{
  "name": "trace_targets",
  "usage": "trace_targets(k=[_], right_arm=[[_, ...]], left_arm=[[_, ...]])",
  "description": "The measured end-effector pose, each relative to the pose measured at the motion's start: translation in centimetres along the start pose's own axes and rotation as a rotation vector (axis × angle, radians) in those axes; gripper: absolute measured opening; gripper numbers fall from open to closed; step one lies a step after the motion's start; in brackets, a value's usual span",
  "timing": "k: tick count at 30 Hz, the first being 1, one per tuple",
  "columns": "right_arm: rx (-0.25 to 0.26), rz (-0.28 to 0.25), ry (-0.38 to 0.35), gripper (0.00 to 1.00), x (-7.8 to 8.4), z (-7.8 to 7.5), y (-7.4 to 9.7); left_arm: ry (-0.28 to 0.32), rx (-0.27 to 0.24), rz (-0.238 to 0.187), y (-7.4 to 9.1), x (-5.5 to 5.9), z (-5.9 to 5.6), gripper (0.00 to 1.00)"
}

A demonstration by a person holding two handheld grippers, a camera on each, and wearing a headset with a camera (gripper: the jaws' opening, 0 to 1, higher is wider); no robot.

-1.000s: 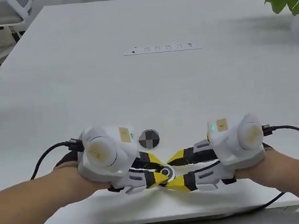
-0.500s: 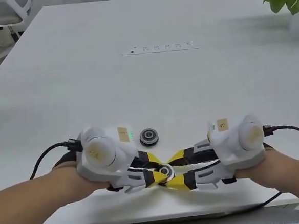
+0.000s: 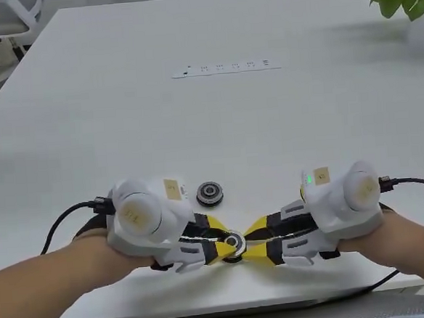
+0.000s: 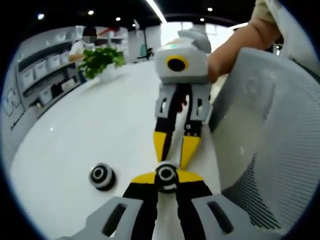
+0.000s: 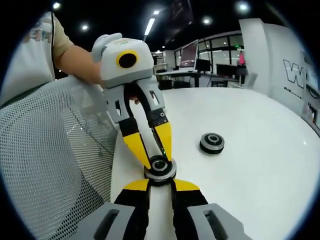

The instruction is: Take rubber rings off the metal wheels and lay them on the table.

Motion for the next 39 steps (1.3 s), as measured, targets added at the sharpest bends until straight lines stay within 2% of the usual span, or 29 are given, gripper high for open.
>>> trace_targets(k=[8, 13, 15, 21, 28, 30, 32, 35, 39], right_arm=[[0.006, 0.029, 0.042, 0.12, 0.0, 0.07, 0.04], [0.007, 0.036, 0.032, 0.09, 0.13, 0.04, 0.14], [0.017, 0.048, 0.027, 0.04, 0.39, -0.12, 0.28], [0.016, 0.048, -0.003, 0.02, 0.38, -0.17, 0.18], [0.025, 0.038, -0.098, 0.0, 0.47, -0.43, 0.42], [0.023, 0.024, -0.154, 0.0, 0.38, -0.43, 0.51], [0.024, 0.019, -0.167, 0.0, 0.41, -0.59, 0.53], [0.017, 0.007, -0.251, 0.0, 0.32, -0.58, 0.56], [0.017, -0.007, -0.313, 0.0, 0.34, -0.72, 0.71]], left_arm=[[0.001, -0.002, -0.001, 0.04, 0.03, -0.06, 0.13], [-0.001, -0.003, -0.001, 0.06, 0.05, -0.07, 0.13], [-0.002, -0.003, 0.0, 0.06, 0.06, -0.08, 0.13], [-0.004, -0.008, 0.001, 0.05, 0.08, -0.11, 0.13], [-0.008, -0.01, 0.004, 0.06, 0.1, -0.15, 0.13], [-0.008, -0.01, 0.003, 0.06, 0.1, -0.15, 0.13], [-0.008, -0.01, 0.003, 0.06, 0.1, -0.15, 0.13], [-0.008, -0.011, 0.003, 0.06, 0.1, -0.18, 0.13], [-0.009, -0.014, 0.005, 0.06, 0.1, -0.22, 0.13]])
Point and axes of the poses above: the centre of the closed fingertips' face, and the gripper's own axes: y roughly backward along the fingers, z roughly to its left, x roughly out of its underside, the point moved 1 cm from there along y, roughly backward along the fingers, and after that the axes turned 7 degrees about y, right-handed, at the moved point
